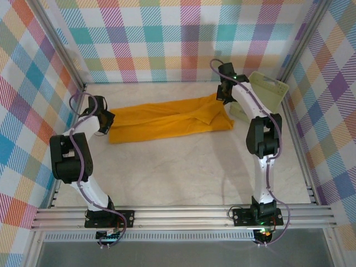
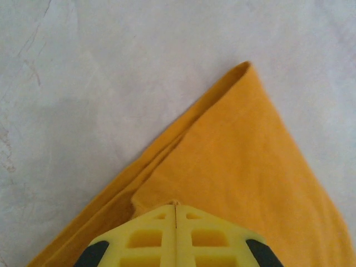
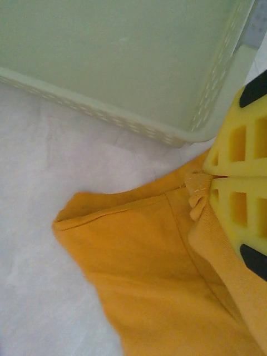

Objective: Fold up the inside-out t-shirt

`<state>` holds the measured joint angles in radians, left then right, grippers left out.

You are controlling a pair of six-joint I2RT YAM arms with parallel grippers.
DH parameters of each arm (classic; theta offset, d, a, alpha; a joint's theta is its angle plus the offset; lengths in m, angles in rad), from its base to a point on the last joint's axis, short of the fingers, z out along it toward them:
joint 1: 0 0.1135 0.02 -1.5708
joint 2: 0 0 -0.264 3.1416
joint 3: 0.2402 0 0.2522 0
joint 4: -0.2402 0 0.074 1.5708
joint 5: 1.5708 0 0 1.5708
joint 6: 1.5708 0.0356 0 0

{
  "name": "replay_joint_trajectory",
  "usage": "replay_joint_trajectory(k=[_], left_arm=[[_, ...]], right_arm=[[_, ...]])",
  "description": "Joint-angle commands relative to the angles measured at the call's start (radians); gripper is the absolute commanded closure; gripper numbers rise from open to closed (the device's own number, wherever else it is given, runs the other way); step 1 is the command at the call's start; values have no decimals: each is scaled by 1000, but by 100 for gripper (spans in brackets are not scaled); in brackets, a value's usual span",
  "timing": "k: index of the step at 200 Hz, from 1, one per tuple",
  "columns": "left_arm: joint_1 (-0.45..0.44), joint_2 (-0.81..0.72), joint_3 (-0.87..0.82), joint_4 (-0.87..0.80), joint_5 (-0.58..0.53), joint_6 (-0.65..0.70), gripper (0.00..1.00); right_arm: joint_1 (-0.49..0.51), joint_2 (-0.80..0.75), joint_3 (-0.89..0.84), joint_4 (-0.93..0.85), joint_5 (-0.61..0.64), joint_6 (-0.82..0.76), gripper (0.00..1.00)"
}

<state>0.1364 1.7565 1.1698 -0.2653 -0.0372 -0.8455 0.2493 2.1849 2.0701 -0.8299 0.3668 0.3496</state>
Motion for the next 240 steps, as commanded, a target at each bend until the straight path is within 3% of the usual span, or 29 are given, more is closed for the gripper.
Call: replay_joint_trajectory(k=[1, 68, 80, 88, 100, 113, 142, 179, 207, 240], left_arm=[[25, -25, -7, 37, 7, -16, 100], [29, 123, 108, 12, 4, 8, 100], [29, 169, 157, -24, 21, 27, 97], [29, 195, 192, -72, 31, 35, 86], [29, 209, 219, -108, 31, 47, 61], [28, 190, 238, -147, 12, 69, 38], [18, 80, 227, -202, -31, 109, 19], [-109, -2, 157, -164, -10, 150, 18], [-166, 75, 127, -77, 74, 153, 18], [-174, 185, 114, -37, 123, 150, 18]], right_arm=[[-5, -72, 16, 78, 13, -10, 100], [-5, 111, 185, 74, -36, -40, 100], [-5, 149, 215, 69, -48, -44, 83], [-5, 170, 238, 58, -51, -44, 69], [-5, 182, 256, 42, -47, -49, 53], [-5, 165, 251, 32, -44, -55, 44], [9, 27, 95, 89, -85, -67, 39], [80, -143, -219, 223, -174, -14, 41], [111, -123, -310, 264, -214, 20, 43], [112, -81, -379, 266, -210, 69, 45]])
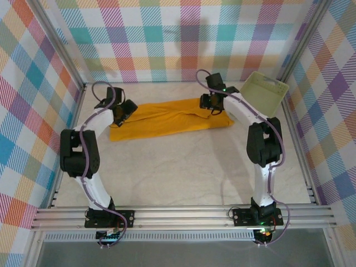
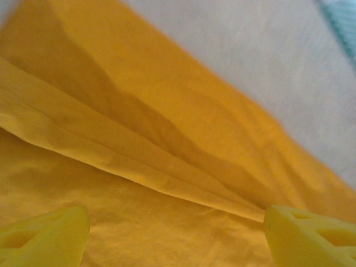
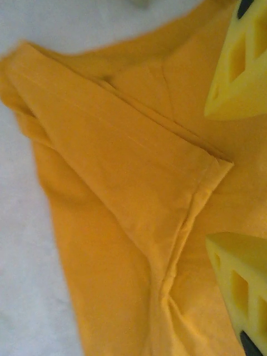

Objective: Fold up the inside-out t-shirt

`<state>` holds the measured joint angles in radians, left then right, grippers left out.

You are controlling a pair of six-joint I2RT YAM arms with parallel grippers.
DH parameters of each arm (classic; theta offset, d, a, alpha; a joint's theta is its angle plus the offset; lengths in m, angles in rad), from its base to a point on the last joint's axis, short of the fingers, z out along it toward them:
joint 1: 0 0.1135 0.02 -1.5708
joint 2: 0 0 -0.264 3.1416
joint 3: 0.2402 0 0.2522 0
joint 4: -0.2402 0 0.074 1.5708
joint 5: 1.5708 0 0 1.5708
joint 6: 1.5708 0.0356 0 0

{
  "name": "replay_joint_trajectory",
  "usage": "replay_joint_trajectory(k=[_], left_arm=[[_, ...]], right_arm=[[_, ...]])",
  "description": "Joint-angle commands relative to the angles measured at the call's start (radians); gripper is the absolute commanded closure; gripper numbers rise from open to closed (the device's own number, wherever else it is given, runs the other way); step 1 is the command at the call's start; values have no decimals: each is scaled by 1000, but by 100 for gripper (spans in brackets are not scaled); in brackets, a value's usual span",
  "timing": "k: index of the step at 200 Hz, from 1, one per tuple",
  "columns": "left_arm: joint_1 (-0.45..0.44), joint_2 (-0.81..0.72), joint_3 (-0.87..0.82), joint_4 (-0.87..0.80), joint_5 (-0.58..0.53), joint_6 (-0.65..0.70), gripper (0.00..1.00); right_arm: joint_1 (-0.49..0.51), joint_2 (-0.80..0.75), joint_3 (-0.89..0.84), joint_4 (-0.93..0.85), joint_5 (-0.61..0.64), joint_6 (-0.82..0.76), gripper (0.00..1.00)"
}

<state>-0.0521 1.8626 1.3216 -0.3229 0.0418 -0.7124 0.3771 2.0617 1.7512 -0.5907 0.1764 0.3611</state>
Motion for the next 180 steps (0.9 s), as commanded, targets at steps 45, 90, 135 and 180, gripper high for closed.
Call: replay_joint_trajectory(k=[45, 90, 135, 180], left_arm=[[41, 73, -153, 36, 25, 6, 17], [63, -107, -398, 91, -16, -16, 15], [58, -343, -609, 68, 19, -17, 14], [47, -545, -611, -43, -15, 7, 11]], right_arm=[[-20, -14, -259, 46, 2, 164, 46], [-18, -168, -544, 87, 17, 260, 46], [14, -490, -868, 121, -53, 294, 46], [12, -674, -803, 29, 21, 156, 24]])
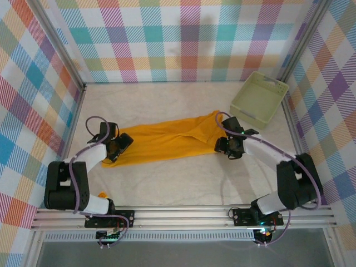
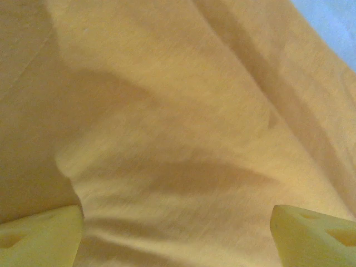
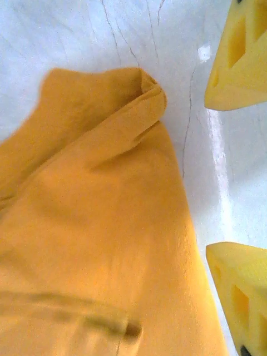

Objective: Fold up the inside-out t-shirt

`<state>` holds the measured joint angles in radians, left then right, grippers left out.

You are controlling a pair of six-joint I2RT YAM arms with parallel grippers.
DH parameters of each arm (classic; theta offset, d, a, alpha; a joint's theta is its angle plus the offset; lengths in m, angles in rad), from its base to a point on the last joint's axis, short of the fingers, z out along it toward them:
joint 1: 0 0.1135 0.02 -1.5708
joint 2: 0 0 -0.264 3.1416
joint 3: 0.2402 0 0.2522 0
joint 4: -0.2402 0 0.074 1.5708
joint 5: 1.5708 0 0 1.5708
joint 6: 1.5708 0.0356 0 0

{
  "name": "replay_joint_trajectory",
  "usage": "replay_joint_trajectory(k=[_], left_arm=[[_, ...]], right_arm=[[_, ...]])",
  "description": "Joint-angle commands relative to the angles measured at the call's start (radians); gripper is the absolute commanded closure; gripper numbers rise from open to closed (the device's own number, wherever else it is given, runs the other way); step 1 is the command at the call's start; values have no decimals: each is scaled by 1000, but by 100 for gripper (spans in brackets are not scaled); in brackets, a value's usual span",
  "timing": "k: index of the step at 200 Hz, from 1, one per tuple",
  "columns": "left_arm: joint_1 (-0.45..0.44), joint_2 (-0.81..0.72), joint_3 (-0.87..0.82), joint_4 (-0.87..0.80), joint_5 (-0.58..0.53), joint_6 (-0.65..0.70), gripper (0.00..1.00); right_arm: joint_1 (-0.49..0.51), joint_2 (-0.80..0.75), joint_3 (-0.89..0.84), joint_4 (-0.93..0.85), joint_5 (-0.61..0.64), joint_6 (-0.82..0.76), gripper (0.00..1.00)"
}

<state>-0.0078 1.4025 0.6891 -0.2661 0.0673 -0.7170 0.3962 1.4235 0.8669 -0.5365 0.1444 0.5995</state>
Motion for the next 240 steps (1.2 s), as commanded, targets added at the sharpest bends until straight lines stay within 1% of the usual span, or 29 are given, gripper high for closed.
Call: replay_joint_trajectory(k=[1, 18, 50, 90, 120, 147, 174, 188, 221, 234, 240], left_arm=[[3, -86, 24, -102, -46, 11, 11], [7, -99, 59, -128, -81, 24, 11], [15, -79, 83, -127, -76, 19, 10], [37, 2, 79, -114, -72, 28, 10], [65, 70, 58, -68, -28, 18, 10], [64, 105, 47, -50, -17, 9, 11], [65, 100, 19, -38, -25, -3, 10], [65, 96, 5, -35, -31, -8, 10], [63, 84, -29, -25, -39, -19, 10], [64, 83, -43, -19, -32, -19, 10], [63, 82, -50, -21, -26, -19, 10]], right_arm=[[-9, -32, 86, -23, 54, -85, 23], [-33, 45, 171, -12, 49, -139, 15], [-50, 258, 351, -3, 23, -170, 9], [-75, 437, 463, -16, 39, -167, 8], [-85, 514, 489, -23, 34, -167, 9], [-85, 567, 506, -48, -12, -159, 13], [-84, 597, 497, -70, -23, -141, 24], [-83, 610, 494, -68, -49, -140, 33], [-81, 610, 479, -54, -93, -139, 59], [-79, 594, 461, -49, -92, -136, 73], [-79, 578, 449, -48, -84, -133, 81]])
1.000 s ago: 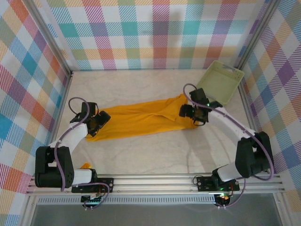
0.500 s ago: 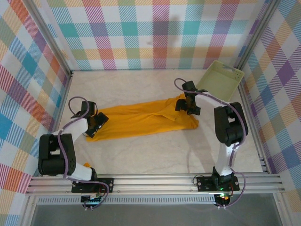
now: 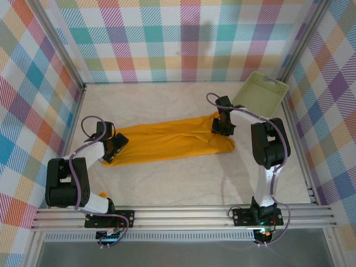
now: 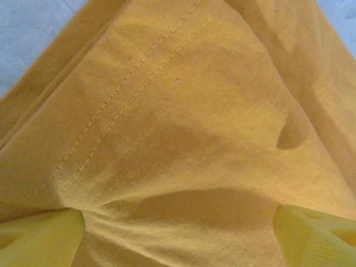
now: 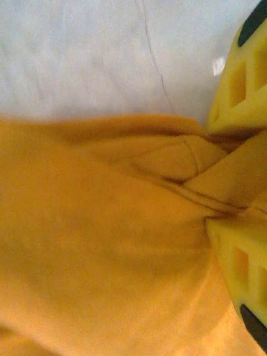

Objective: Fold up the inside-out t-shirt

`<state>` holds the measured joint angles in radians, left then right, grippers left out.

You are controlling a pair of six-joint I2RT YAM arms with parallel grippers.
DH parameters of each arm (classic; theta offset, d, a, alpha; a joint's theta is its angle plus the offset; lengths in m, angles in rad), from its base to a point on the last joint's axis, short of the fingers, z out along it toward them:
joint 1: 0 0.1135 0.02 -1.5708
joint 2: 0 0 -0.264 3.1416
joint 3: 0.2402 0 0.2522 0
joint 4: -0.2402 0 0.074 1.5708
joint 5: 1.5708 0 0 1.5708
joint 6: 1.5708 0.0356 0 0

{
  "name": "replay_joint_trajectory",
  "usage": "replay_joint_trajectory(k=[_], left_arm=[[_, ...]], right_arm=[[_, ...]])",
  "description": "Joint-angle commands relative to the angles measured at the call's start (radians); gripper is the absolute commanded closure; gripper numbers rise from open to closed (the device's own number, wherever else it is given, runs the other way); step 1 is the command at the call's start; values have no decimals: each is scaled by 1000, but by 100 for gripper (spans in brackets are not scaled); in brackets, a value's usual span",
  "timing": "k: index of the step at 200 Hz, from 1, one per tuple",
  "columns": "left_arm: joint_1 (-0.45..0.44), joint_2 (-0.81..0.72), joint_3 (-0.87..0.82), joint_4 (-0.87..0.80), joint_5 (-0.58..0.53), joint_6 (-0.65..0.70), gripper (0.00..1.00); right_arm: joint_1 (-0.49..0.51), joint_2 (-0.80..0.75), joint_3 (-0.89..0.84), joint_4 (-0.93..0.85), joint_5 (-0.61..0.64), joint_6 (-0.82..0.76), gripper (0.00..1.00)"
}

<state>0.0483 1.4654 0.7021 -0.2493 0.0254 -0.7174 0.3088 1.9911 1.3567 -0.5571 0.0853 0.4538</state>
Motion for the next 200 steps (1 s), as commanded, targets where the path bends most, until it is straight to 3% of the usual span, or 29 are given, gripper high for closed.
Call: replay_joint_trajectory(k=[1, 31, 63, 117, 140, 158, 177, 200], left_arm=[[7, 18, -64, -38, 16, -17, 10], [-43, 13, -90, -38, 23, -20, 10], [-164, -28, -137, -37, 13, -68, 10], [-390, -313, -177, -168, -79, -183, 9], [-377, -376, -98, -285, -152, -124, 9], [-310, -391, -68, -289, -156, -58, 9], [-238, -342, -45, -276, -132, -15, 10], [-226, -230, -26, -220, -91, 13, 11]], right_arm=[[9, 8, -44, -26, -24, 13, 82], [-1, -128, -157, -6, 82, 35, 100], [-28, -279, -254, -24, 160, 44, 100], [-67, -488, -266, -136, 271, -22, 100], [-70, -528, -206, -183, 287, -71, 100], [-67, -538, -163, -212, 272, -104, 100], [-58, -537, -132, -234, 271, -132, 100], [-23, -519, -90, -265, 294, -161, 100]])
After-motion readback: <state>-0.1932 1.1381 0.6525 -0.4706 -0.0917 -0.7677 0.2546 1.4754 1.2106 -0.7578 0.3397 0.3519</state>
